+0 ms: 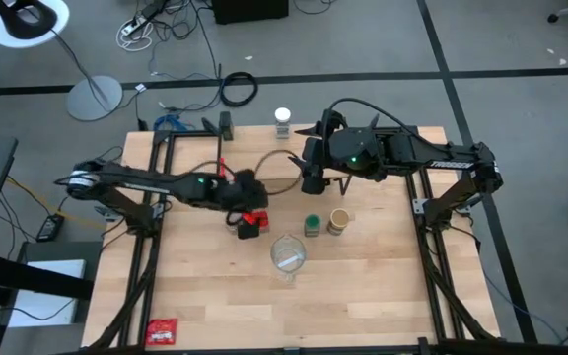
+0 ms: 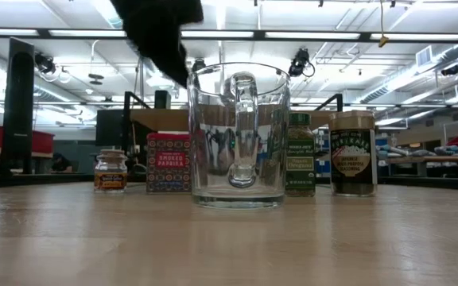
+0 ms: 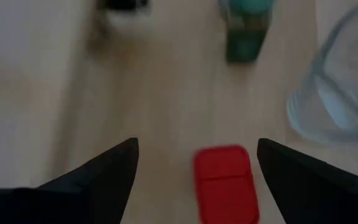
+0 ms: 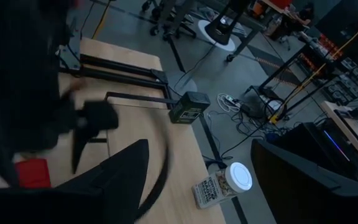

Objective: Shelf spices
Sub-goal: Remove the black seasoning can from the shelf

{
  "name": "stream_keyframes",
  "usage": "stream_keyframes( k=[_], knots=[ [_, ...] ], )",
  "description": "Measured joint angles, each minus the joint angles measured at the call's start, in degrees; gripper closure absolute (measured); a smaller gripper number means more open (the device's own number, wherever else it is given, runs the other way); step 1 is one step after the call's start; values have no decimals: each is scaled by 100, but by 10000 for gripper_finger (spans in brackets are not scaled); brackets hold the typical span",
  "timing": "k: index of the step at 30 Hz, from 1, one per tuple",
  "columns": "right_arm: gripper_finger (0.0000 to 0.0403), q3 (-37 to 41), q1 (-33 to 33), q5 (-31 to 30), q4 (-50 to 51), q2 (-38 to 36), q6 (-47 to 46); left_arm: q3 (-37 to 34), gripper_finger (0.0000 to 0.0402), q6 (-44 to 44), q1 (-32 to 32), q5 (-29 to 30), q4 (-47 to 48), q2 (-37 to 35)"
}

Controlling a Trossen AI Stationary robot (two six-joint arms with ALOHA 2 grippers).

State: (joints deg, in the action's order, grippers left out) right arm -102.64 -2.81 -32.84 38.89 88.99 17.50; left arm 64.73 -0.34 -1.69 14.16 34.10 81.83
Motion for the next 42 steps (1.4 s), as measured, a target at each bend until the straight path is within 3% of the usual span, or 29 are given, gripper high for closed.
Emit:
stream_keyframes(
  k=[5, 12, 19, 27, 35, 42],
  knots=[
    [121, 1, -9, 2, 42, 0, 0, 250, 69, 184, 66, 453, 73, -646],
    [124, 1, -7, 0, 42, 0, 3, 361, 69, 439, 567, 2340, 112, -1284],
    [131, 1, -16, 51, 36, 0, -36, 354, 69, 558, 1492, 2270, 109, -1291],
    [133, 1, -52, 102, 27, 0, -55, 354, 69, -629, 2352, 2389, 53, -1034],
    [133, 1, -50, 103, 23, 0, -50, 353, 69, -1229, 2703, 2350, -29, -659],
    [135, 1, -50, 103, 21, 0, -49, 352, 69, -1533, 2930, 1804, -45, -403]
  ],
)
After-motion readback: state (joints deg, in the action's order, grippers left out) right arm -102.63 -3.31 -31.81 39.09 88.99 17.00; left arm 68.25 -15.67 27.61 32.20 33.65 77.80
